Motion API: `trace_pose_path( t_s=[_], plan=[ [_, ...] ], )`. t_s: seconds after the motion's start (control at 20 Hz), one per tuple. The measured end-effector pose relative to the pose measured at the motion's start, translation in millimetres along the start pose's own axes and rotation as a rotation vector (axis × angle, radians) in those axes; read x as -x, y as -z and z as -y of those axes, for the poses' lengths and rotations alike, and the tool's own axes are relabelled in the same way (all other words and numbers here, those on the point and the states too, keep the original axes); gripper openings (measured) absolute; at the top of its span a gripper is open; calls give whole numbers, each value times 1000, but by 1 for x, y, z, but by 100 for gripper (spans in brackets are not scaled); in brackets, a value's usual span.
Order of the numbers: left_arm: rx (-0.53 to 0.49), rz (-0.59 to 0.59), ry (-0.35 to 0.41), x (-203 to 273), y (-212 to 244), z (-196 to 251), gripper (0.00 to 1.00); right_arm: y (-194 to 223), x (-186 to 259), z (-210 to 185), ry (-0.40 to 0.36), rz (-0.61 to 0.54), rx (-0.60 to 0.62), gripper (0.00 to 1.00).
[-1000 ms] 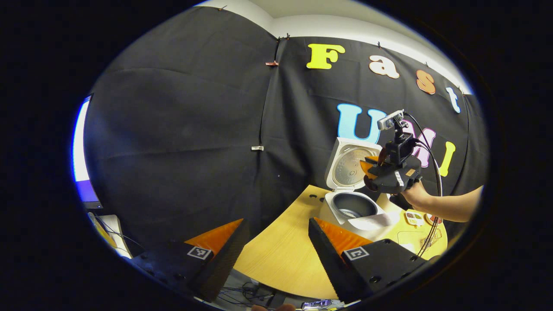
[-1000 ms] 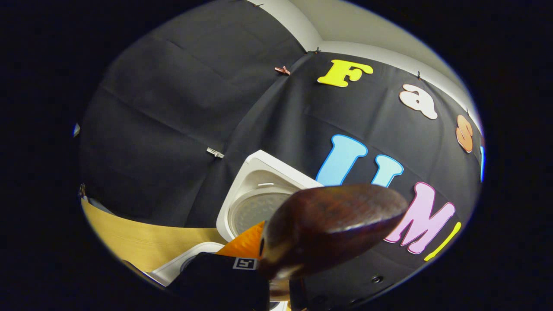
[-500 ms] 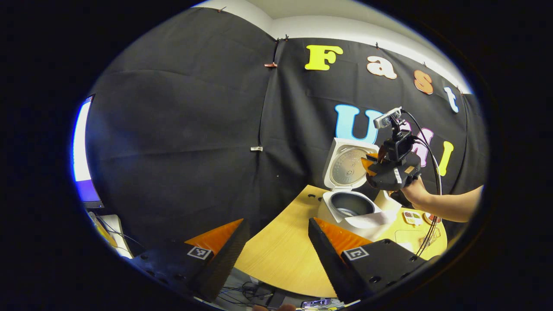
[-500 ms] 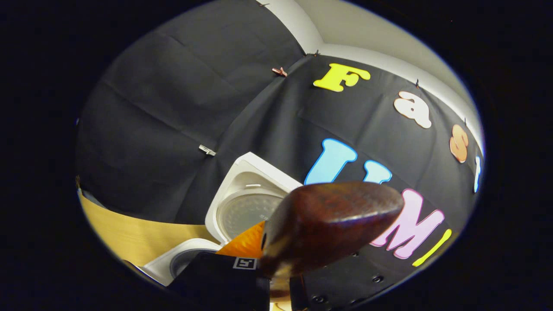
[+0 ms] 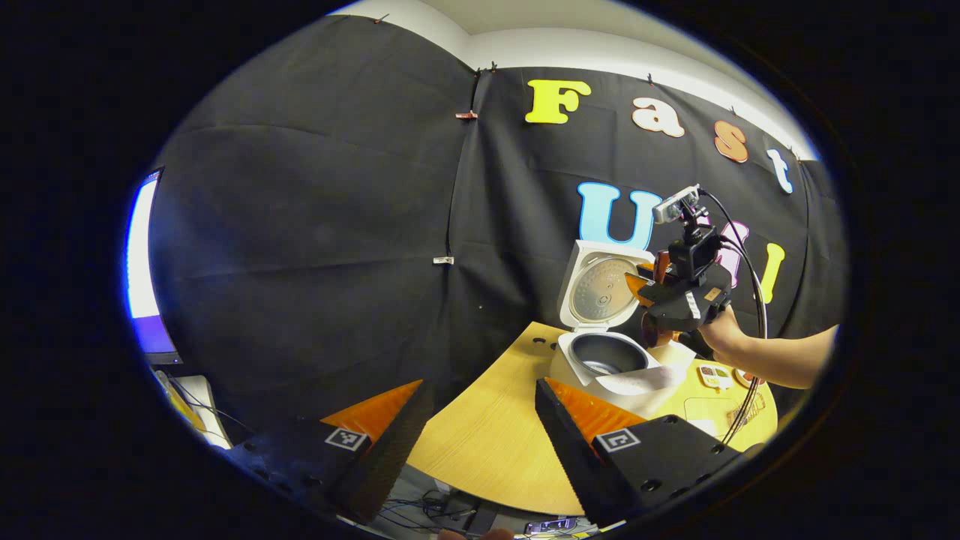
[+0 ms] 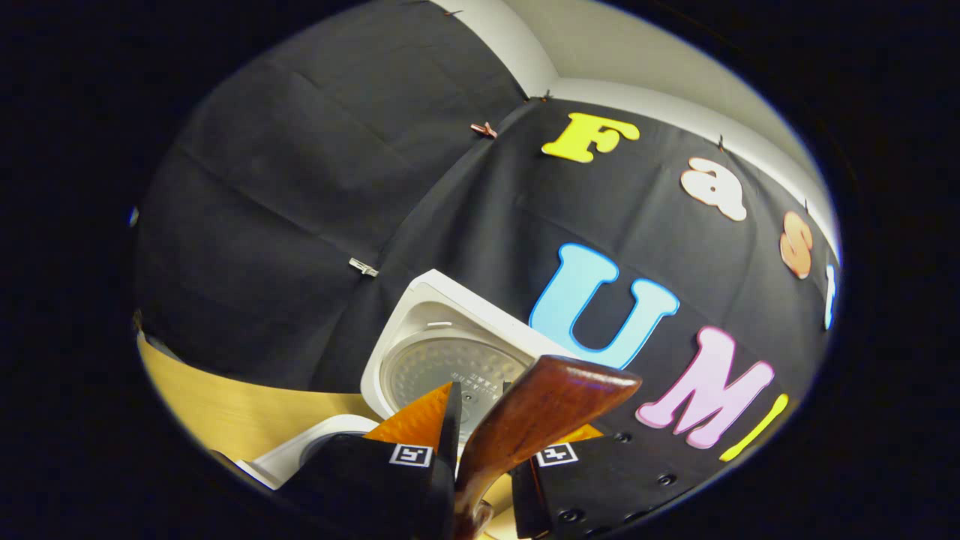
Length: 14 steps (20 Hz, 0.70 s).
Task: Close the left gripper, press the button to open the rice cooker; take a wooden spoon from the chopstick holder with the right hand, scoop a spoonful of rice and pour it into the rice cooker, then put the wooden spoon back into the chopstick holder.
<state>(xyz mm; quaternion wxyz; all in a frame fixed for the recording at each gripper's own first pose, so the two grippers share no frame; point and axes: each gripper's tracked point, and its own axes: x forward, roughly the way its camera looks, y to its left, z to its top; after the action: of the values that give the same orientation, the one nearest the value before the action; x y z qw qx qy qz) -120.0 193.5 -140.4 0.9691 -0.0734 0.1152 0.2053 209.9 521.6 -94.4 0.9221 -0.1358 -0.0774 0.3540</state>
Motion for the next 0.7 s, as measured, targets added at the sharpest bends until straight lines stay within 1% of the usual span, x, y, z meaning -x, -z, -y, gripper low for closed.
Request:
trace_pose_path(
  t_s=[0.05, 0.1, 0.15, 0.3, 0.4, 0.65, 0.7],
  plan=[
    [1, 0, -1, 1, 0, -1, 95, 2, 2, 0, -10, -15, -60, 31],
    [1, -1, -1, 1, 1, -1, 95, 2, 5, 7, 2, -22, -101, 26],
    [1, -1, -1, 1, 0, -1, 95, -2, 9, 17, 11, -16, -140, 24],
    [-11, 6, 8, 1, -4, 5, 96, -14, 25, 46, 50, 17, -219, 23],
    [-15, 9, 20, 0, -7, 11, 95, -18, 40, 68, 76, 33, -268, 23],
    [-28, 20, 73, -4, -14, 40, 95, -17, 88, 123, 132, 51, -357, 23],
    [-30, 21, 87, -5, -15, 47, 96, -16, 98, 133, 143, 54, -374, 23]
  ],
)
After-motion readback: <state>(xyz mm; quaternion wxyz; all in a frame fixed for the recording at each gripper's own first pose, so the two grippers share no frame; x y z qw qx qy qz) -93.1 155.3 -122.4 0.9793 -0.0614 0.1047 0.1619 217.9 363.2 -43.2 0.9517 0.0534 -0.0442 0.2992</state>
